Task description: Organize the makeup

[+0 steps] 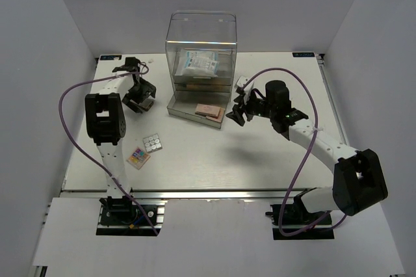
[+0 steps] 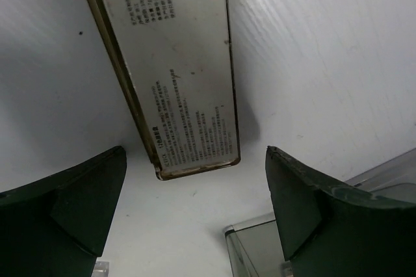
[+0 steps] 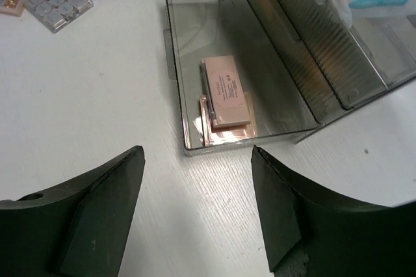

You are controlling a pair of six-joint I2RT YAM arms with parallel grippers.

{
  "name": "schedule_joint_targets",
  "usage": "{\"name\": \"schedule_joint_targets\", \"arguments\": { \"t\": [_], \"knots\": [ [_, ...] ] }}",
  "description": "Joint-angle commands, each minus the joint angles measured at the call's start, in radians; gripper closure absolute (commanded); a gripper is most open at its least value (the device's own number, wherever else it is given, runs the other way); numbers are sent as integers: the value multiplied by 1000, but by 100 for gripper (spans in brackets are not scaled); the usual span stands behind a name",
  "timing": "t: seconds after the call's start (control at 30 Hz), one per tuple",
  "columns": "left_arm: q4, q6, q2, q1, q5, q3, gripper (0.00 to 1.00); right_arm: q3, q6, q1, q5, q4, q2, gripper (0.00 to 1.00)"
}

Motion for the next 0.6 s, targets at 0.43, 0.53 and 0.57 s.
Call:
{"name": "schedule_joint_targets", "arguments": {
  "t": [0.43, 0.53, 0.57],
  "knots": [
    [-120, 5, 119, 75, 3, 101, 20, -7, 52, -30, 2, 42, -40, 28],
    [-149, 26, 128, 78, -20, 115, 28, -6, 58, -32, -1, 43, -42, 28],
    [-155, 34, 136, 78, -23, 116, 31, -7, 60, -32, -3, 43, -42, 28]
  ]
}}
